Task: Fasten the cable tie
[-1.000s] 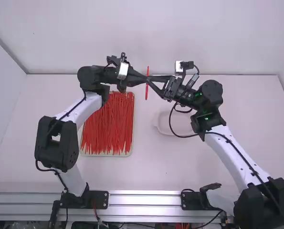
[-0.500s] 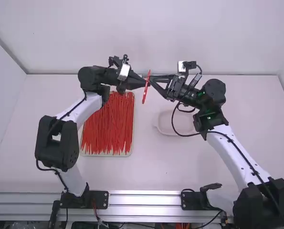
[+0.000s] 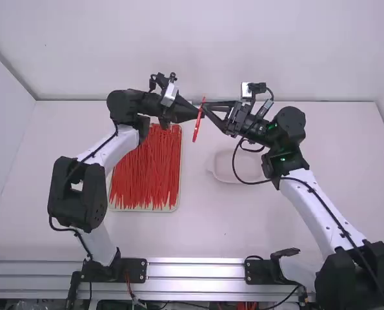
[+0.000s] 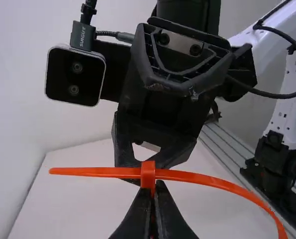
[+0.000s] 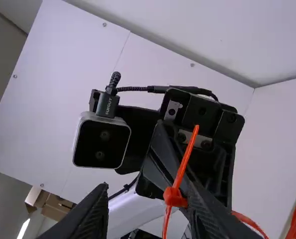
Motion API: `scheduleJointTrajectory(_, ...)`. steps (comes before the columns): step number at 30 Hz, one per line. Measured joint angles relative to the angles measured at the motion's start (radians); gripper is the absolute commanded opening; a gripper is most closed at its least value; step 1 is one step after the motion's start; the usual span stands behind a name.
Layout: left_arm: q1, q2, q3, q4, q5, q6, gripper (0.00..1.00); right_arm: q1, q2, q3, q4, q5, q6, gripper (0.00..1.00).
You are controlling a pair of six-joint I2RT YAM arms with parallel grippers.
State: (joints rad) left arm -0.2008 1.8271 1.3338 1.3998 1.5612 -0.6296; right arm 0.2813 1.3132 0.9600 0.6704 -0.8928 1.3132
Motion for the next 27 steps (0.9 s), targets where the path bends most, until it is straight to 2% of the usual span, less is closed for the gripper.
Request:
scheduleJointTrajectory(5, -0.007, 0.000, -0.033, 0.016, -0.001, -0.003, 0.02, 0.000, 0.001, 0.000, -0.001, 0.001, 0.000, 0.41)
scheduleJointTrajectory(14, -0.008, 0.000, -0.091, 0.205, -0.012, -0.090, 0.02, 0.000, 0.004, 0.000, -0.003, -0.001, 0.000, 0.40)
scheduleJointTrajectory(27, -0.014, 0.000, -0.092, 0.210, -0.009, -0.158, 0.02, -0.011, 0.004, 0.000, -0.003, -0.037, -0.013, 0.42)
